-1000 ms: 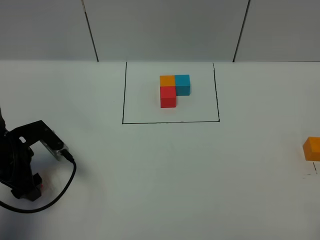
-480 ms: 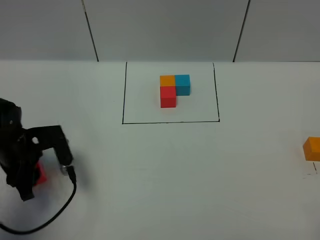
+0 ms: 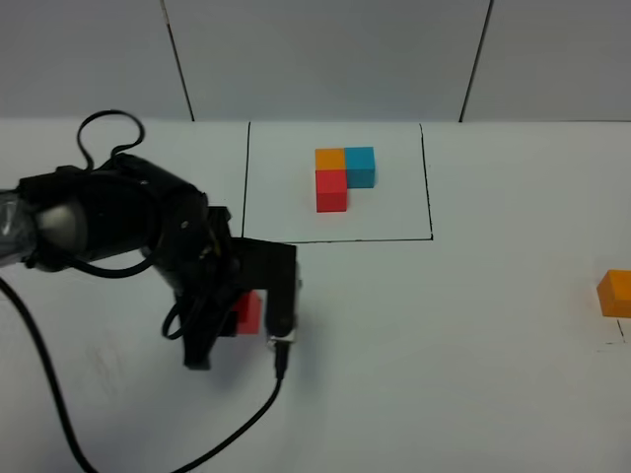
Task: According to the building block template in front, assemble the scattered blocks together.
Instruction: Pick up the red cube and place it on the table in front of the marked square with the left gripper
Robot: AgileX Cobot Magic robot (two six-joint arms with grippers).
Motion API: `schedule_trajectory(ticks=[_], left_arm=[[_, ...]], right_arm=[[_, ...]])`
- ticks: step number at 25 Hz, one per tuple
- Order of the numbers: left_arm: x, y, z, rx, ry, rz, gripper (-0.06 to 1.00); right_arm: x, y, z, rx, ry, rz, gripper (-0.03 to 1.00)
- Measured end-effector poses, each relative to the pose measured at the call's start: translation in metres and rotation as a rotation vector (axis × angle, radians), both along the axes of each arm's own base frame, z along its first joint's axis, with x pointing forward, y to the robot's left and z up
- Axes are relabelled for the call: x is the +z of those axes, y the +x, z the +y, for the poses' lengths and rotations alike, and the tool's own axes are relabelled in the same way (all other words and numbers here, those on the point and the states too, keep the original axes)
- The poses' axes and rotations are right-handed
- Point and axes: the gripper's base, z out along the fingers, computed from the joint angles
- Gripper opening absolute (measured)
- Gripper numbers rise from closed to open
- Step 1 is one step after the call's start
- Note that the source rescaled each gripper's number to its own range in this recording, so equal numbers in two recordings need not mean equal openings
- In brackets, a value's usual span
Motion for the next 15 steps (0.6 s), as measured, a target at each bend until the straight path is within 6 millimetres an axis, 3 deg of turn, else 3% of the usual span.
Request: schedule_trajectory(ticks=[5, 9, 15], left_arm=[[0.005, 0.01, -0.047, -0.01, -0.06, 0.071, 0.0], [0.002, 0.007, -0.075, -0.07, -0.038, 0.106, 0.0], [-0.012, -0.004, -0.105, -0.119, -0.027, 0.126, 0.0]], right_arm=[[0.0, 0.0, 0.0, 0.0, 0.0, 0.0, 0.0], [0.0, 0.0, 0.0, 0.0, 0.0, 0.0, 0.0], [0.0, 0.0, 0.0, 0.0, 0.0, 0.0, 0.0]])
